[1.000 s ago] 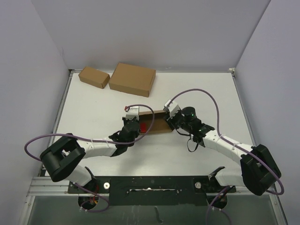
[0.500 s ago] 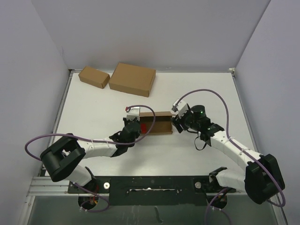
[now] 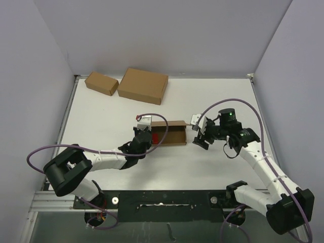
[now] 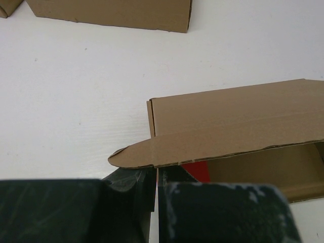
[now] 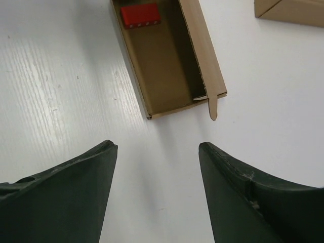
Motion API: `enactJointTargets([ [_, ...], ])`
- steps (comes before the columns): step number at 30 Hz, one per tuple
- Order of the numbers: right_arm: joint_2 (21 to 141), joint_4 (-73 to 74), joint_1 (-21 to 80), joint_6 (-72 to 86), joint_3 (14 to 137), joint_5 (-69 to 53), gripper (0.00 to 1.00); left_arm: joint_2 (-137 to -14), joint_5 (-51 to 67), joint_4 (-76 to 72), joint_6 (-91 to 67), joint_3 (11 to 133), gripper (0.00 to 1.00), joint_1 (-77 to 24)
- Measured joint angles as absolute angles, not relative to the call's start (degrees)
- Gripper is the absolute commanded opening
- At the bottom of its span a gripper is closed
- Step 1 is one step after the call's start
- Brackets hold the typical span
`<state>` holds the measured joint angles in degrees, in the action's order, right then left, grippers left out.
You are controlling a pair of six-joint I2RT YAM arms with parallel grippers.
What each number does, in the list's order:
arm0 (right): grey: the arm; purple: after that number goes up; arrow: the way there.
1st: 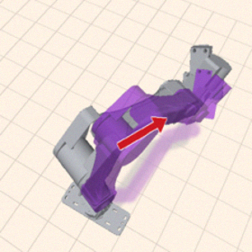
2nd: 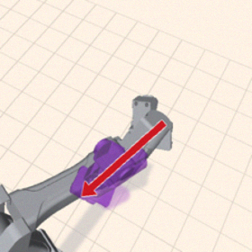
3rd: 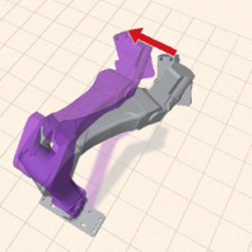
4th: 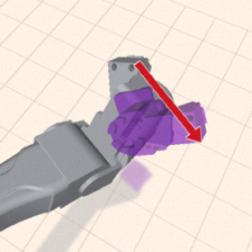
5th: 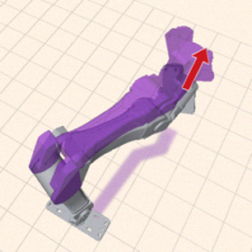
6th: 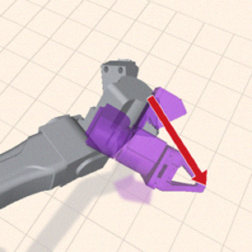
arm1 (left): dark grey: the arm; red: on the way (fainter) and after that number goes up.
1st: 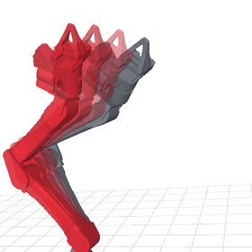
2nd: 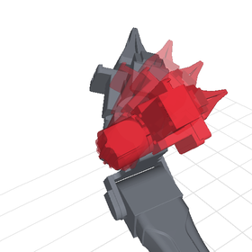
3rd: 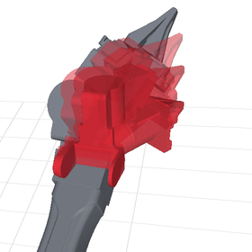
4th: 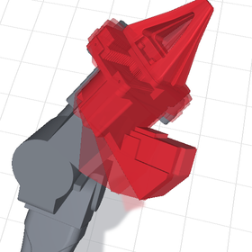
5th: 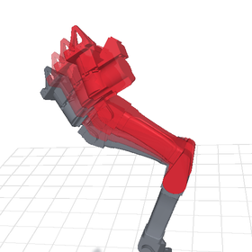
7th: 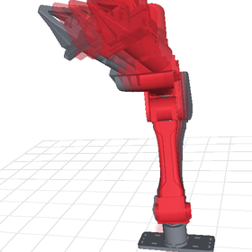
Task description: Fold the paper box
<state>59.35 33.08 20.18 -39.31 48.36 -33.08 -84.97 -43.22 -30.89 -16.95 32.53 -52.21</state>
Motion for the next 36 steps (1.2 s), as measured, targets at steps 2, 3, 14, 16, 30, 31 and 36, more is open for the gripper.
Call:
enactJointTargets([
  [2,58.78,35.92,19.51,-42.09,50.41,-34.57,0.72,-84.99,-43.16,-30.83,-16.95,32.53,0.00,-52.21],
  [3,58.89,37.39,19.27,-43.68,51.86,-35.35,0.73,-84.97,-43.11,-30.81,-16.93,32.53,0.00,-52.23],
  [14,72.60,35.99,30.89,-50.35,61.14,-33.06,0.65,-85.01,-42.83,-30.17,-17.19,32.95,0.00,-52.77],
  [16,75.42,34.87,31.73,-50.46,61.82,-30.72,0.63,-85.21,-42.83,-30.20,-17.32,33.06,0.00,-52.90],
  [30,80.18,30.33,31.62,-51.77,64.38,-23.35,0.35,-86.15,-42.59,-30.17,-17.41,33.91,0.00,-52.95],
  [31,80.40,30.20,31.62,-51.99,64.38,-23.16,0.34,-86.15,-42.59,-30.17,-17.41,33.91,0.00,-52.95],
  [36,80.58,30.04,31.62,-52.36,64.38,-22.81,0.32,-86.15,-42.39,-30.17,-17.47,33.91,0.00,-52.95],
])
